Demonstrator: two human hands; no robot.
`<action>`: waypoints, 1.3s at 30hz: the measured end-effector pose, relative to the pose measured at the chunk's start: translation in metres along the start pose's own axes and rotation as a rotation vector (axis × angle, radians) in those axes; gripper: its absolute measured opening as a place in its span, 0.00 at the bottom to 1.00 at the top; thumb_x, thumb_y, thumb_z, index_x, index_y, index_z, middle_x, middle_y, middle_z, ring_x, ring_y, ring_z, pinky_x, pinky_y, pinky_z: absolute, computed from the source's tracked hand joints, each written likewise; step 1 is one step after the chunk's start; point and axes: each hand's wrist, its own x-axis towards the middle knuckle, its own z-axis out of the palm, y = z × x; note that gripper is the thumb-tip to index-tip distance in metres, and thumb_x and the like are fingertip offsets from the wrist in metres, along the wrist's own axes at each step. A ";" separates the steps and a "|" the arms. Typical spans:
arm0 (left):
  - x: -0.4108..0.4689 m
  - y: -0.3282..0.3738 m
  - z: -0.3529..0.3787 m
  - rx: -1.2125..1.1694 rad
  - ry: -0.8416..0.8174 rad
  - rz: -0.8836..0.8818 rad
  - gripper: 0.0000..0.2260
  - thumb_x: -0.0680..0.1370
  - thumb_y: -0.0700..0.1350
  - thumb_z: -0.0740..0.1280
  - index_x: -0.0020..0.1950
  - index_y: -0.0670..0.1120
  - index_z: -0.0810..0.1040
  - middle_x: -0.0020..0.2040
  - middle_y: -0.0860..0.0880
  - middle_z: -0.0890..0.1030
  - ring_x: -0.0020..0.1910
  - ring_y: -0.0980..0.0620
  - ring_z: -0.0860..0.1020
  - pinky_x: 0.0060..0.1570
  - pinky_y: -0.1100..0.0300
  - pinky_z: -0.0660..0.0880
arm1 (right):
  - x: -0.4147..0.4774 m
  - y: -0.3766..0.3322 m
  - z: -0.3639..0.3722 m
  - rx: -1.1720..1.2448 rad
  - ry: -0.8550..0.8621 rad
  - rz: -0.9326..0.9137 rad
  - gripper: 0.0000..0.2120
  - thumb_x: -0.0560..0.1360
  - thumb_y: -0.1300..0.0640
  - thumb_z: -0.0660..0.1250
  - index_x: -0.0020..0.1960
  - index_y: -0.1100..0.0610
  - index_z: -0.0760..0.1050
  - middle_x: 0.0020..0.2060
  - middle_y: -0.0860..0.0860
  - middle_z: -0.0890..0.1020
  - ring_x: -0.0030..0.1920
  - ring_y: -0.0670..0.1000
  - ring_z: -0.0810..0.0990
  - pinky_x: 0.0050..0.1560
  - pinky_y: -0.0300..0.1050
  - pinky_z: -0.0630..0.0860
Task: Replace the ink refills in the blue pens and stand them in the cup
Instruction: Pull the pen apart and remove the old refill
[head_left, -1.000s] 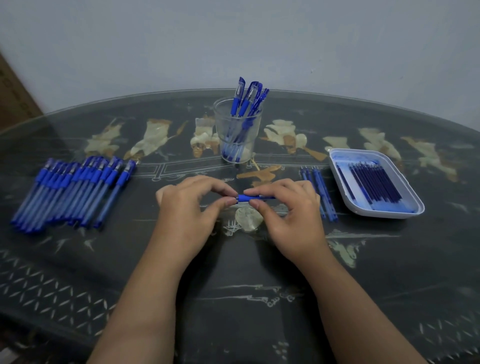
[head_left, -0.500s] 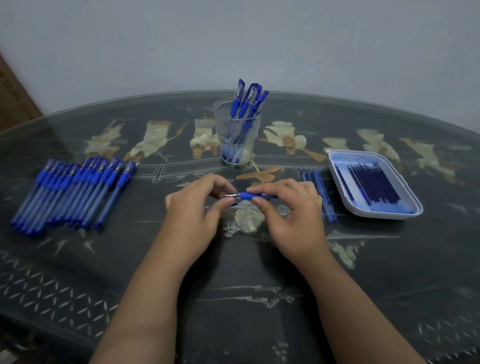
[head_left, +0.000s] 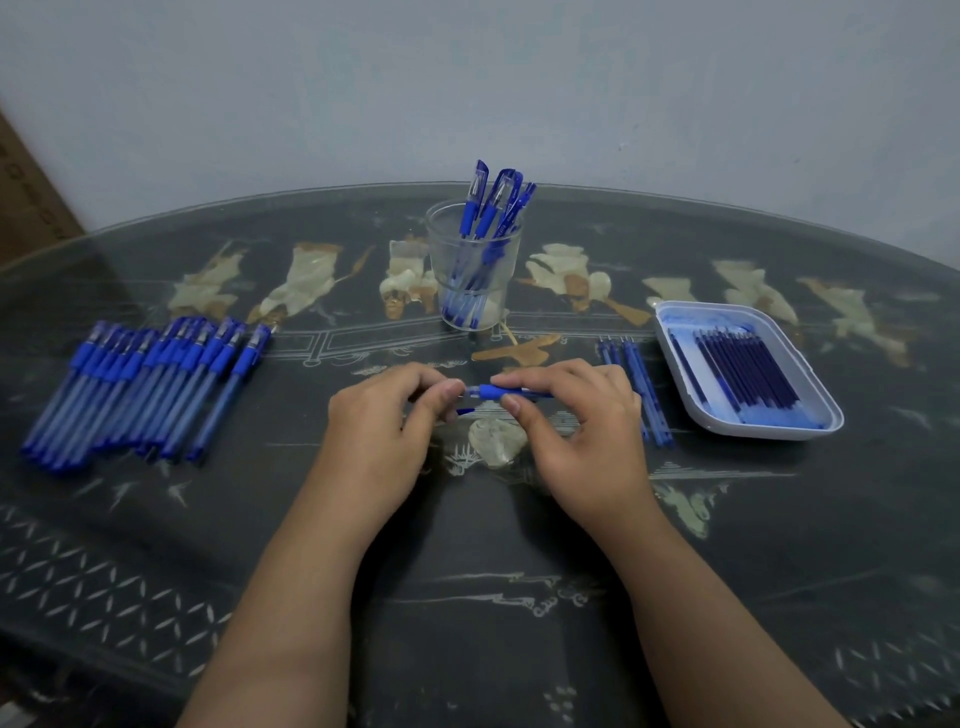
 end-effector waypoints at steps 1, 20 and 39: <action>0.000 0.000 0.000 -0.017 0.003 -0.013 0.04 0.78 0.49 0.68 0.44 0.54 0.82 0.40 0.58 0.82 0.45 0.64 0.77 0.41 0.76 0.68 | 0.000 0.000 0.000 -0.001 0.003 0.002 0.09 0.74 0.43 0.65 0.52 0.38 0.80 0.45 0.36 0.80 0.50 0.47 0.73 0.55 0.56 0.68; 0.002 -0.001 -0.010 -0.259 0.202 -0.138 0.07 0.75 0.44 0.71 0.44 0.57 0.83 0.41 0.62 0.83 0.45 0.65 0.79 0.47 0.74 0.70 | 0.000 0.002 0.001 0.034 0.039 0.043 0.07 0.74 0.45 0.67 0.51 0.37 0.80 0.43 0.36 0.79 0.50 0.46 0.72 0.55 0.61 0.69; -0.001 -0.005 -0.022 0.172 0.058 -0.321 0.06 0.72 0.50 0.75 0.38 0.59 0.80 0.37 0.63 0.81 0.52 0.55 0.78 0.62 0.47 0.70 | 0.001 0.001 0.001 0.031 0.063 0.056 0.08 0.73 0.41 0.63 0.50 0.35 0.78 0.43 0.36 0.80 0.49 0.47 0.73 0.56 0.59 0.70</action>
